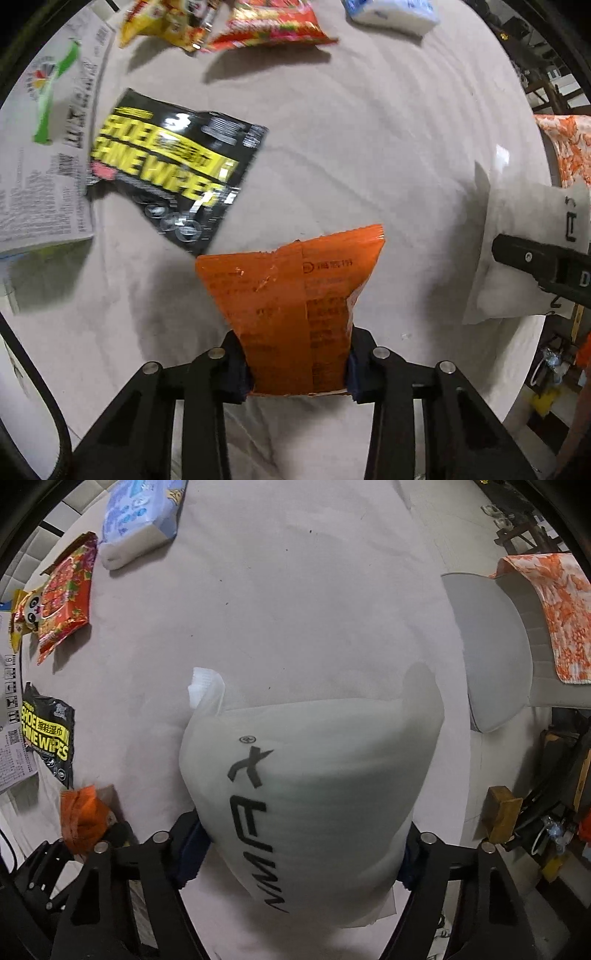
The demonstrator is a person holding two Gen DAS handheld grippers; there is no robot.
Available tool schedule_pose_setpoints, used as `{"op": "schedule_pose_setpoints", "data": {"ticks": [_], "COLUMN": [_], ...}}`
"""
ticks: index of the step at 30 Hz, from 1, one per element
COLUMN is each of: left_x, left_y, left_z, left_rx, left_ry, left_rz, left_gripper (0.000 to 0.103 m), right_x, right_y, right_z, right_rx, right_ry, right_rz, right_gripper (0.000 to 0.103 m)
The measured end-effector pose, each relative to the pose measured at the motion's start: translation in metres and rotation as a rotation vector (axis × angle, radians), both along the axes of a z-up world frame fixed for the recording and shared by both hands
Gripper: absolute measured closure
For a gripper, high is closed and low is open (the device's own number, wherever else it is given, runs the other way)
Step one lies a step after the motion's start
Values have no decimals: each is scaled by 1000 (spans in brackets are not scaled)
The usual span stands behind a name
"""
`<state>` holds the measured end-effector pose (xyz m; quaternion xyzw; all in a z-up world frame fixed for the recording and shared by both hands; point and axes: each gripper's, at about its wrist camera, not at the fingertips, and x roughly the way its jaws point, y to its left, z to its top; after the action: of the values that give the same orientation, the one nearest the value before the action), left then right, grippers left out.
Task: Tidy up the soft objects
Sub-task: 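Grasp the orange snack bag with the left tool while the right tool holds the white bag, then carry both bags into the cardboard box and open both tools to release them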
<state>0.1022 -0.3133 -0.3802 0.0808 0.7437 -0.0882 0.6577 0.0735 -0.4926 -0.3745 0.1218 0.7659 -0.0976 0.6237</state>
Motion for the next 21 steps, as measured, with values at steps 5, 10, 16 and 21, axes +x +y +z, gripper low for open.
{"op": "schedule_pose_setpoints", "data": {"ticks": [5,10,16,21], "left_x": [-14,-26,-14,13], "left_y": [13,30,130,209], "left_z": [31,95,166,170], "left_rx": [-10,-18,-9,-22], "left_ry": [-85,-198,-339,-404], "left_rz": [4,28,98,156], "left_gripper": [69,69,69,69], "right_x": [-14,-25,-14,31], "right_y": [17,71,153,223], "right_z": [16,53,117,163], "right_rx": [39,91,151,179], "right_ry": [-34,-117,-228,-293], "right_rz": [9,67,146,212], "right_gripper": [26,27,28,28]}}
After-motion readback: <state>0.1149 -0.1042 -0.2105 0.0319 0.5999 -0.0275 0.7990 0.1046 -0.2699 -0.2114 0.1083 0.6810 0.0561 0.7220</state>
